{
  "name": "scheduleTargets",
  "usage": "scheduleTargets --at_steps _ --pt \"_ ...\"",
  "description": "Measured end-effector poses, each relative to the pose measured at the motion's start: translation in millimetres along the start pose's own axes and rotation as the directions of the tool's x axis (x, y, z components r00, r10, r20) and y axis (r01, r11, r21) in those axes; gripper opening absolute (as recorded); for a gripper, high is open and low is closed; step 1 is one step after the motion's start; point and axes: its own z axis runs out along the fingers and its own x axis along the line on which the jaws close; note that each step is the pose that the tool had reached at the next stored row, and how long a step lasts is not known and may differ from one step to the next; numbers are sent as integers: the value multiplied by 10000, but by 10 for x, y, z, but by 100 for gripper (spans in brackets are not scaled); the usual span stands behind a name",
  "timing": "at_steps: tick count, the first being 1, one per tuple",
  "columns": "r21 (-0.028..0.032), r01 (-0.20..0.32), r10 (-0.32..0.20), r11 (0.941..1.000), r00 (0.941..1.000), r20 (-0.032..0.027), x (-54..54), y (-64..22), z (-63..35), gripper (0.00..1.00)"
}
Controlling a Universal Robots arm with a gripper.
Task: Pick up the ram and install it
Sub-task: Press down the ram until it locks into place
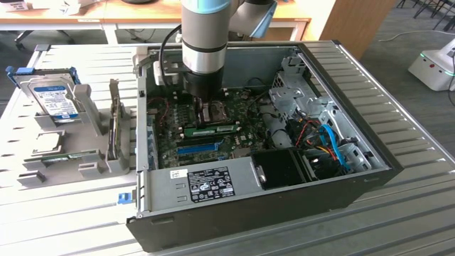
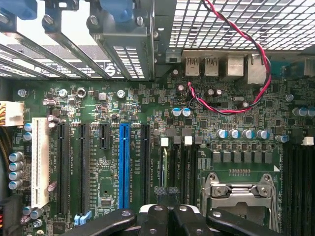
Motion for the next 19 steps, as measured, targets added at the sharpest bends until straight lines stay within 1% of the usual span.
scheduleTargets --at_steps 19 --pt "-1 0 0 10000 10000 2 0 0 32 10"
